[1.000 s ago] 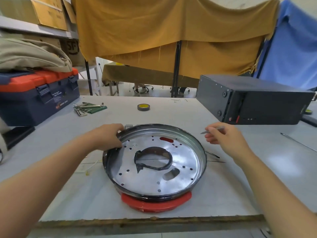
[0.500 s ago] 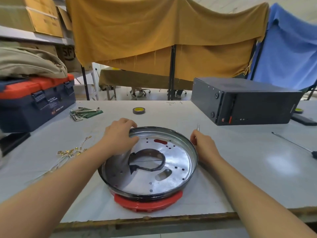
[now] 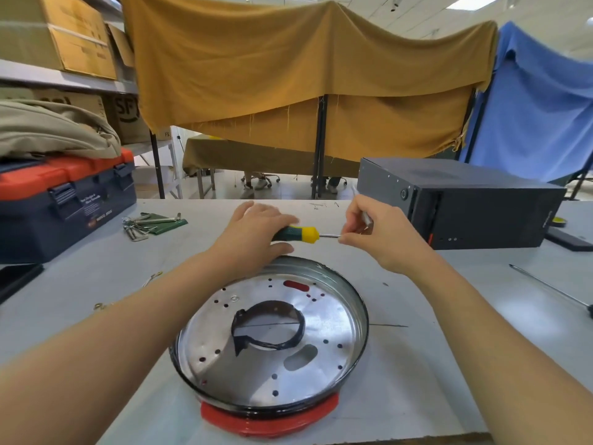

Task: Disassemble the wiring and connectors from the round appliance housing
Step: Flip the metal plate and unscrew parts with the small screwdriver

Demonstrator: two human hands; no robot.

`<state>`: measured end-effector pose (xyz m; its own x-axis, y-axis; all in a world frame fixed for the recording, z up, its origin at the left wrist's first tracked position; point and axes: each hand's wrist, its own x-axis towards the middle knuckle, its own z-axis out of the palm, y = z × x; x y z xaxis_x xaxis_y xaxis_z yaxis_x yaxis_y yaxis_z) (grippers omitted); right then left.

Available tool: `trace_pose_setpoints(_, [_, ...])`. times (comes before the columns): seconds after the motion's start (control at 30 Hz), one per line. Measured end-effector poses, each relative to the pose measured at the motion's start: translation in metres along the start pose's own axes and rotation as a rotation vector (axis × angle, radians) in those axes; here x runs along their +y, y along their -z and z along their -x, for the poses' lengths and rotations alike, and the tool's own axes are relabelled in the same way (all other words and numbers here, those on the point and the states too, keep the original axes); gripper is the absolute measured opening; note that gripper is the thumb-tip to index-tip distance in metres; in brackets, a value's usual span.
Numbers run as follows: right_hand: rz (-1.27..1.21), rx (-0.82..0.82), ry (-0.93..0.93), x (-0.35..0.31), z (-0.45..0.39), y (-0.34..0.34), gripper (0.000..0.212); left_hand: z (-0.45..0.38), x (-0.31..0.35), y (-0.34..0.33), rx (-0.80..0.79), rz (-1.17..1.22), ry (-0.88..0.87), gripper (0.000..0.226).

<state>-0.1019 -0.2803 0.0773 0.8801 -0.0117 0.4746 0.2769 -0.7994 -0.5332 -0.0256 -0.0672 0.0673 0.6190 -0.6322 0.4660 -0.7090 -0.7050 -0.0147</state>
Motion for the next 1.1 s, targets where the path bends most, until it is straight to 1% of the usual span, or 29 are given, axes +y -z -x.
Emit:
trace_pose_setpoints(0.03, [0.031,-0.017,0.017,-0.001,-0.001,0.001,0.023,-0.003,0.001,0.001,-0.024,-0.005,-0.014,0.030])
trace_pose_setpoints(0.07, [0.060,-0.032,0.036,-0.002,-0.002,0.003,0.020,-0.004,0.002,0.002,-0.056,0.020,-0.007,0.021])
trace_pose_setpoints(0.13, [0.073,-0.008,0.060,-0.005,-0.004,0.003,0.005,-0.005,0.006,0.002,-0.140,0.086,0.057,0.023])
trace_pose_setpoints(0.17, [0.062,0.052,0.064,-0.005,-0.005,0.002,0.008,-0.005,0.009,0.001,-0.181,0.141,0.108,0.026])
trace_pose_setpoints(0.2, [0.037,0.140,0.065,-0.005,-0.006,0.000,0.017,-0.007,0.012,0.000,-0.213,0.247,0.175,0.027])
trace_pose_setpoints(0.23, [-0.011,0.234,0.052,-0.006,-0.006,-0.002,0.024,-0.008,0.015,-0.002,-0.242,0.407,0.264,0.025])
trace_pose_setpoints(0.27, [-0.103,0.298,0.021,-0.007,-0.007,-0.004,0.028,-0.008,0.019,-0.003,-0.267,0.610,0.366,0.022])
trace_pose_setpoints(0.3, [-0.233,0.312,-0.030,-0.008,-0.007,-0.006,0.031,-0.009,0.024,-0.003,-0.290,0.814,0.463,0.019])
trace_pose_setpoints(0.33, [-0.391,0.277,-0.093,-0.010,-0.006,-0.009,0.036,-0.010,0.030,-0.003,-0.302,0.992,0.538,0.017])
trace_pose_setpoints(0.37, [-0.554,0.223,-0.162,-0.010,-0.004,-0.013,0.046,-0.010,0.035,-0.004,-0.301,1.136,0.593,0.015])
trace_pose_setpoints(0.4, [-0.673,0.178,-0.242,-0.009,-0.003,-0.018,0.058,-0.010,0.040,-0.004,-0.293,1.257,0.633,0.015])
trace_pose_setpoints(0.43, [-0.736,0.150,-0.324,-0.006,-0.001,-0.022,0.066,-0.010,0.046,-0.005,-0.287,1.351,0.662,0.015])
trace_pose_setpoints(0.47, [-0.774,0.130,-0.396,-0.004,0.002,-0.026,0.063,-0.010,0.051,-0.005,-0.290,1.426,0.686,0.016])
trace_pose_setpoints(0.5, [-0.803,0.110,-0.455,-0.003,0.004,-0.029,0.050,-0.011,0.055,-0.006,-0.299,1.466,0.698,0.018])
trace_pose_setpoints(0.53, [-0.828,0.090,-0.512,-0.002,0.006,-0.031,0.036,-0.012,0.059,-0.007,-0.313,1.462,0.698,0.019])
trace_pose_setpoints(0.57, [-0.838,0.081,-0.556,0.000,0.008,-0.032,0.027,-0.013,0.064,-0.008,-0.332,1.422,0.689,0.019])
trace_pose_setpoints(0.6, [-0.821,0.086,-0.584,0.002,0.011,-0.033,0.023,-0.013,0.068,-0.008,-0.349,1.381,0.680,0.018])
trace_pose_setpoints(0.67, [-0.750,0.109,-0.605,0.004,0.014,-0.032,0.022,-0.014,0.074,-0.009,-0.363,1.360,0.644,0.014])
trace_pose_setpoints(0.73, [-0.705,0.086,-0.608,0.006,0.016,-0.030,0.020,-0.014,0.081,-0.009,-0.372,1.405,0.601,0.018])
trace_pose_setpoints(0.77, [-0.698,0.058,-0.607,0.007,0.017,-0.029,0.017,-0.014,0.084,-0.009,-0.375,1.389,0.581,0.020])
trace_pose_setpoints(0.83, [-0.719,-0.014,-0.610,0.009,0.020,-0.027,0.014,-0.013,0.090,-0.011,-0.351,1.293,0.536,0.020])
trace_pose_setpoints(0.9, [-0.749,-0.070,-0.611,0.013,0.022,-0.026,0.019,-0.011,0.095,-0.011,-0.333,1.213,0.491,0.022])
trace_pose_setpoints(0.93, [-0.764,-0.063,-0.625,0.016,0.022,-0.025,0.021,-0.011,0.097,-0.010,-0.349,1.144,0.463,0.027])
trace_pose_setpoints(1.03, [-0.774,0.040,-0.678,0.028,0.026,-0.020,0.023,-0.010,0.095,-0.011,-0.406,0.804,0.327,0.054])
trace_pose_setpoints(1.1, [-0.651,0.082,-0.716,0.040,0.033,-0.016,0.023,-0.008,0.087,-0.013,-0.379,0.585,0.213,0.066])
